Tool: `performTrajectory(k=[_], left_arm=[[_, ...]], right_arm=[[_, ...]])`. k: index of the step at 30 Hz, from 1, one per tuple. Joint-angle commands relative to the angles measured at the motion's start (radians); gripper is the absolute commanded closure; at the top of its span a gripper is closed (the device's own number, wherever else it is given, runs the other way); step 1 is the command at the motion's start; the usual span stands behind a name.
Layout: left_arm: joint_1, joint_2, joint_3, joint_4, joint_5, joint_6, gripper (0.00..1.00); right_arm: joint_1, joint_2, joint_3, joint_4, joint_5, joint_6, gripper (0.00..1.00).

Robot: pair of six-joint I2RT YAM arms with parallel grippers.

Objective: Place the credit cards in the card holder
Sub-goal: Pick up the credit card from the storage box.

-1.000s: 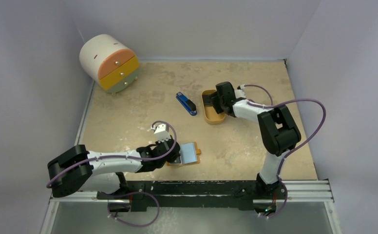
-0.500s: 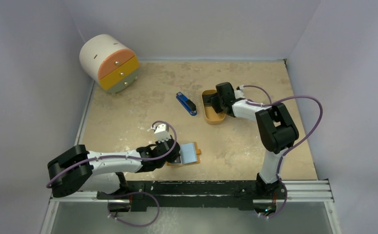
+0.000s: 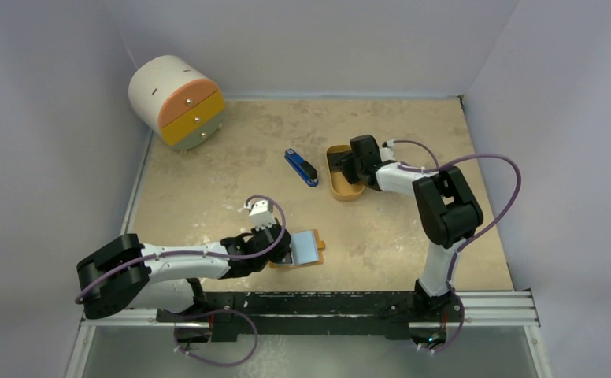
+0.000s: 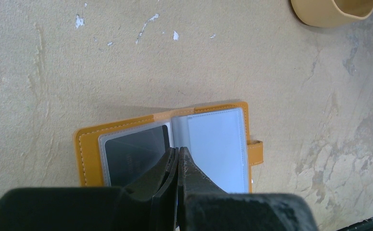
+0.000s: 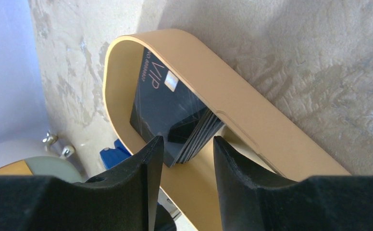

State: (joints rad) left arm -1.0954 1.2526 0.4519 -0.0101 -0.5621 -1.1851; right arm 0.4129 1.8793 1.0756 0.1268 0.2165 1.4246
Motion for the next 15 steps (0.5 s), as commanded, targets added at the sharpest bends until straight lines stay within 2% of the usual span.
performTrajectory(k=[1, 8, 15], left_arm=[[-0.003, -0.004, 0.008, 0.022, -0.024, -0.004, 1.0], [-0.003, -0.002, 0.007, 0.022, -0.023, -0.008, 1.0], [-0.003, -0.004, 0.004, 0.022, -0.023, -0.011, 1.0]], right_arm=[[-0.005, 0.001, -0.02, 0.023, 0.005, 0.004, 0.55], [-0.005, -0.002, -0.042, 0.034, 0.001, 0.003, 0.59], [-0.005, -0.023, -0.066, 0.042, 0.001, 0.006, 0.69]])
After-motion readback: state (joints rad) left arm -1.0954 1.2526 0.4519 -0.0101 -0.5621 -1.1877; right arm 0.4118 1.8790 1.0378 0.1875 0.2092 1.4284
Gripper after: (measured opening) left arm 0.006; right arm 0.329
